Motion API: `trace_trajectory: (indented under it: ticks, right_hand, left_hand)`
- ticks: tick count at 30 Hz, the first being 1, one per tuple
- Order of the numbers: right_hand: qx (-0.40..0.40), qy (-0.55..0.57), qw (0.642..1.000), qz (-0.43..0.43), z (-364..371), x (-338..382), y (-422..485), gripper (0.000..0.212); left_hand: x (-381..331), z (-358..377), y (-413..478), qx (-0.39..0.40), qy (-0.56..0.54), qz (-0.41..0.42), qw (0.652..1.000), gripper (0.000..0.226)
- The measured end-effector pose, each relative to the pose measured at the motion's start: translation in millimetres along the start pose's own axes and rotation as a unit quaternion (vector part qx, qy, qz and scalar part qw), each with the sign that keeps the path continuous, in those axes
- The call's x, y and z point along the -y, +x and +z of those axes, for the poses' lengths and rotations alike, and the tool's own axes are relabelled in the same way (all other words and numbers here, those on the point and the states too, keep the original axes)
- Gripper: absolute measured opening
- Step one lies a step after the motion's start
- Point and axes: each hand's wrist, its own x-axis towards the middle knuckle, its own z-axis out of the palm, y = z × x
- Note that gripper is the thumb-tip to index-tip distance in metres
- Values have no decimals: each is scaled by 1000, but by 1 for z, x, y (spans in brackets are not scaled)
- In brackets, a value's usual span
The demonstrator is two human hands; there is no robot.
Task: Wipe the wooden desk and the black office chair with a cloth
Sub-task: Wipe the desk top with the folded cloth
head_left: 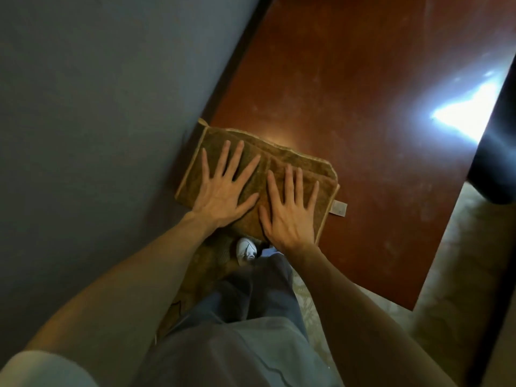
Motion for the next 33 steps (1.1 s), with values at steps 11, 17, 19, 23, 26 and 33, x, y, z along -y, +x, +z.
trace_trajectory:
  ticks: [11,17,19,23,26,33]
  right_hand:
    - [-26,13,1000,12,13,-16,13,79]
    - [-18,6,1000,0,13,-15,14,78]
    - [-13,1,1000,-3,13,-16,12,78]
    - [38,-2,999,0,2,-16,14,80]
    - [87,14,996,-15,-12,-18,16,80]
    - [-58,73,966,242,-60,-41,-12,59]
  left_hand:
    - [7,29,16,-49,8,7,999,87]
    - [8,24,12,-47,16,15,999,86]
    - [6,20,12,-20,22,13,999,87]
    - [5,5,10,34,-19,4,999,82]
    - [1,-8,3,29,-77,-39,996,77]
    - [-24,-29,-15,-19,-128,-5,992,54]
